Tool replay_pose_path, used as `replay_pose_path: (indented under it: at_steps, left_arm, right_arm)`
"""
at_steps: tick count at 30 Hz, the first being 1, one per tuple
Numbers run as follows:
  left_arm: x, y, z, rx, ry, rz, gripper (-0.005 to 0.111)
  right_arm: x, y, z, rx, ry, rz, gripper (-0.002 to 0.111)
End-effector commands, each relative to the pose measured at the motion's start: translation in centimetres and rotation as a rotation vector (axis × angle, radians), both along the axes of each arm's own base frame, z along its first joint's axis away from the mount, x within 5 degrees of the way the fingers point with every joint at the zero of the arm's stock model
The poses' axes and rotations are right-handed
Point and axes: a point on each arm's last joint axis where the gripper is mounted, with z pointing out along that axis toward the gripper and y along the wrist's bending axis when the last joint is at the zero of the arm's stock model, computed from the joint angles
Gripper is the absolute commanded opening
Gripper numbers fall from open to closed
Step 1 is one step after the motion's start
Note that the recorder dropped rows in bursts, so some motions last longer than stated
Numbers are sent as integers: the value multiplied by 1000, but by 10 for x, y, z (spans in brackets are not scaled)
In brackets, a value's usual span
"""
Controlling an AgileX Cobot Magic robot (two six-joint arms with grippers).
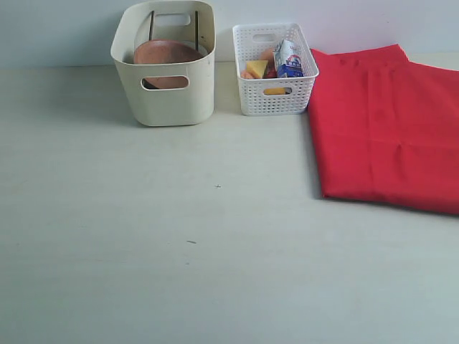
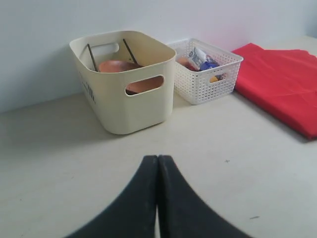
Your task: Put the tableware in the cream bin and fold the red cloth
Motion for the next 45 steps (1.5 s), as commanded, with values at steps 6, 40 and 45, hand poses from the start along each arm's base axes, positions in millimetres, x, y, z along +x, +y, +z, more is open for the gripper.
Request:
replay_pose_path:
  at_steps: [6, 40, 45]
  left_arm:
    - [-2, 2, -2, 38, -11, -3, 1]
    - [-38, 50, -30, -69, -45, 518, 1]
    - [-38, 50, -30, -69, -45, 518, 1]
  right_arm:
    - [-14, -1, 9, 3, -76, 2, 0]
    - [-14, -1, 9, 3, -74, 1, 0]
    - [-14, -1, 9, 3, -74, 1, 0]
